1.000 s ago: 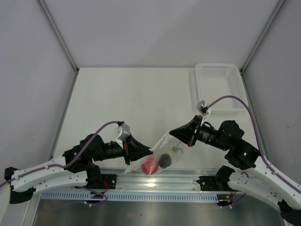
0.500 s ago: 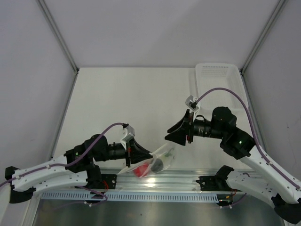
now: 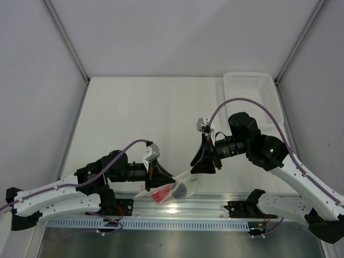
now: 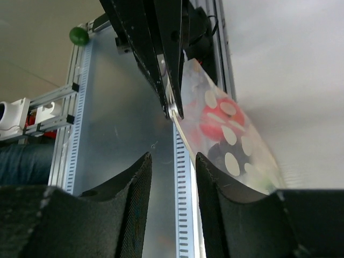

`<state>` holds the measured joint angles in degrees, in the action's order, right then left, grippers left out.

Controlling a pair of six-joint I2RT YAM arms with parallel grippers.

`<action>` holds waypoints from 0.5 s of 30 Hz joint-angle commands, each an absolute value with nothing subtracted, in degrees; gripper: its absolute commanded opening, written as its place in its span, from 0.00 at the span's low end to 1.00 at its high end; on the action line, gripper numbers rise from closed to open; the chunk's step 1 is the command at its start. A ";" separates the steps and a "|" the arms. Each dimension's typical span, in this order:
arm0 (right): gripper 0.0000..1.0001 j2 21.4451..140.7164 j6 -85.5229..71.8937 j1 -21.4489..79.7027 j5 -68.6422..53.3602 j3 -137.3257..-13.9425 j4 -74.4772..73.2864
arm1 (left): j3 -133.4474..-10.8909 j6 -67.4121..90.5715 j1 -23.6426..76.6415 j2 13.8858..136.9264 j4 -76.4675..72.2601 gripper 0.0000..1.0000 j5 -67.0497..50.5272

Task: Place the food in the zip-top bag and seal the zipper
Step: Zip the zipper food storage bag at the center of the board.

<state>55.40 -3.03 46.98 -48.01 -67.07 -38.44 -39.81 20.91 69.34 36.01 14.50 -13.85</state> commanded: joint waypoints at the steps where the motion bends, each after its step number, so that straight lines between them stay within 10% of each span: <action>1: 0.42 55.81 -0.35 47.81 -49.92 -67.41 -40.61 | -42.54 19.51 69.35 36.47 14.77 0.00 -16.26; 15: 0.45 63.19 -0.26 55.98 -44.74 -68.11 -39.20 | -42.63 19.51 69.35 37.09 13.97 0.00 -17.93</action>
<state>62.92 -1.23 55.27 -46.09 -67.07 -39.62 -40.25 20.49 69.34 37.12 14.83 -16.71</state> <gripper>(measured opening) 0.455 0.039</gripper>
